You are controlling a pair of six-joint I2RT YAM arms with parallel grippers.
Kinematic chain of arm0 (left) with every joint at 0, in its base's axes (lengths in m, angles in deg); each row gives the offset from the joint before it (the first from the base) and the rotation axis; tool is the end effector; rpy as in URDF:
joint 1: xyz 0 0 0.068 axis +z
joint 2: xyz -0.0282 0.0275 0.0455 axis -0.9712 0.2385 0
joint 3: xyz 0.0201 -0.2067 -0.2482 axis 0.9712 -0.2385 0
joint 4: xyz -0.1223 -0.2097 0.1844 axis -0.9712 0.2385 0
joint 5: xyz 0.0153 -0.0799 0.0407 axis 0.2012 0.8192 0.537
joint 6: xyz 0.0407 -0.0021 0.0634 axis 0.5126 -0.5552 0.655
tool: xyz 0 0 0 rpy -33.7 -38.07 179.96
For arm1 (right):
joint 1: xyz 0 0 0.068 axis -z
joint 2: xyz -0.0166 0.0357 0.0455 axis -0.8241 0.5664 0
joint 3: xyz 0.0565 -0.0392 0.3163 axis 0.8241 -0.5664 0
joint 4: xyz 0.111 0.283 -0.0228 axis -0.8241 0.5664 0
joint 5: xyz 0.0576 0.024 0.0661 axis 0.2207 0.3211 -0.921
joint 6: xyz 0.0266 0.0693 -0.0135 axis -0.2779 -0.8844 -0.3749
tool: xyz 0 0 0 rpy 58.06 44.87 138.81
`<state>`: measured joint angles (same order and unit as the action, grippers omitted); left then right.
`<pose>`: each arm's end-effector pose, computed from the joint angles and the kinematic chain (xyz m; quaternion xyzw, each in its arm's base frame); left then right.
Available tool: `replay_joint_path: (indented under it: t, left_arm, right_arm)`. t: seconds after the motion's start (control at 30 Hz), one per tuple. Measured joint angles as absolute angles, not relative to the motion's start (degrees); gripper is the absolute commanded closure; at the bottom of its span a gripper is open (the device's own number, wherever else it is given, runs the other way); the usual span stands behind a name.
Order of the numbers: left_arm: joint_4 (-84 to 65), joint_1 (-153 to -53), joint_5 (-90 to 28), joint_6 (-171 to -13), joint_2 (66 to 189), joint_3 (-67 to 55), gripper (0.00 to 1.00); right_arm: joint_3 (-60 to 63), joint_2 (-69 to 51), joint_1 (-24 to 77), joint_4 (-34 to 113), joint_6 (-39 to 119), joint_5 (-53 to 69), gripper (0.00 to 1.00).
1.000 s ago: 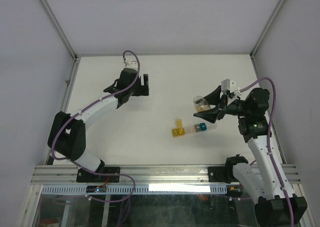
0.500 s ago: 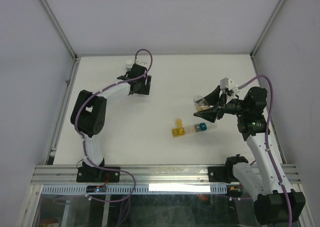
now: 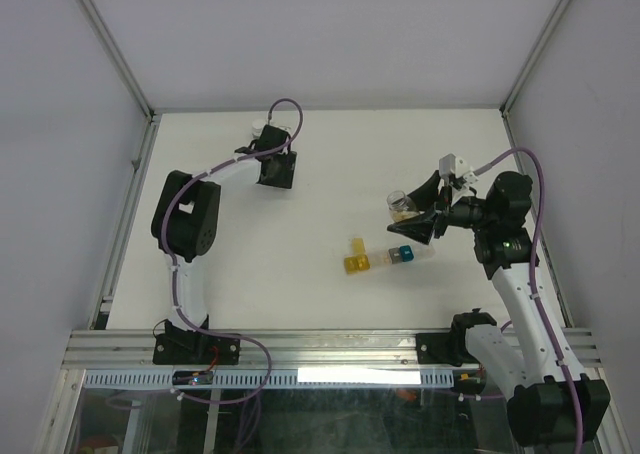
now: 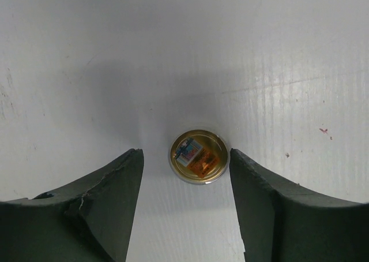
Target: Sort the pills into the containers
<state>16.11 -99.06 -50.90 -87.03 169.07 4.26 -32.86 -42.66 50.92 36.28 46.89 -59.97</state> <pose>0.4747 -0.1859 0.1613 0.1042 0.9519 0.0262 0.2869 0.1850 0.0768 0.3682 -0.4425 0.5584 0.4691 0.5218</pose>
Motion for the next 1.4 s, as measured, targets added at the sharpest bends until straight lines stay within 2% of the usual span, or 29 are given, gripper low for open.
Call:
replay_joint_path:
  t: [0.87, 1.03, 1.23, 1.4]
  left_arm:
    - [17.07, -99.03, -48.76, -86.79, 171.6, 7.54, 0.46]
    - [17.12, -99.03, -48.06, -86.79, 171.71, 7.67, 0.52]
    - [17.18, -99.03, -47.69, -86.59, 171.73, 7.76, 0.72]
    - [16.31, -98.99, -44.28, -87.49, 170.46, 6.49, 0.75]
  right_arm:
    - [-32.86, -42.64, 52.32, 36.19, 46.49, -60.23, 1.0]
    - [-32.86, -42.64, 52.43, 36.06, 46.4, -60.41, 1.0]
    - [-32.86, -42.64, 52.76, 35.84, 46.36, -60.86, 1.0]
    - [-32.88, -42.72, 52.97, 35.86, 46.45, -61.17, 1.0]
